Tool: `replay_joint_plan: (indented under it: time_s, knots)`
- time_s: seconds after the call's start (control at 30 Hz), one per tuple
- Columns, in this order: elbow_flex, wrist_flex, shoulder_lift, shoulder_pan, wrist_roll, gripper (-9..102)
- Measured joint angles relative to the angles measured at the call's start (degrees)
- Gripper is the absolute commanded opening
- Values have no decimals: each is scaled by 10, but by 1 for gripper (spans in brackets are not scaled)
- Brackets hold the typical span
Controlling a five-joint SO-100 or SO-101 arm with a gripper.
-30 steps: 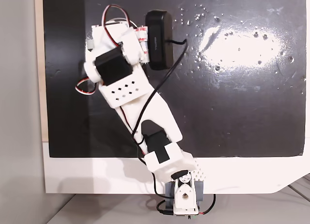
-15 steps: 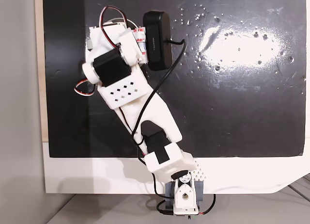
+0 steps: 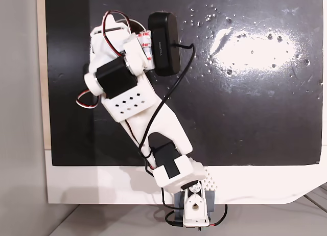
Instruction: Grasp a cube and put it in the cup.
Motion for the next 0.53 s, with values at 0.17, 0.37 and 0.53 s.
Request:
replay_joint_plan:
  time_s: [0.17,0.37,0.53]
  knots:
    - [9,0,3,-8,0,26]
    - [12,0,4,-11,-11,25]
    - [12,0,4,-22,-11,25]
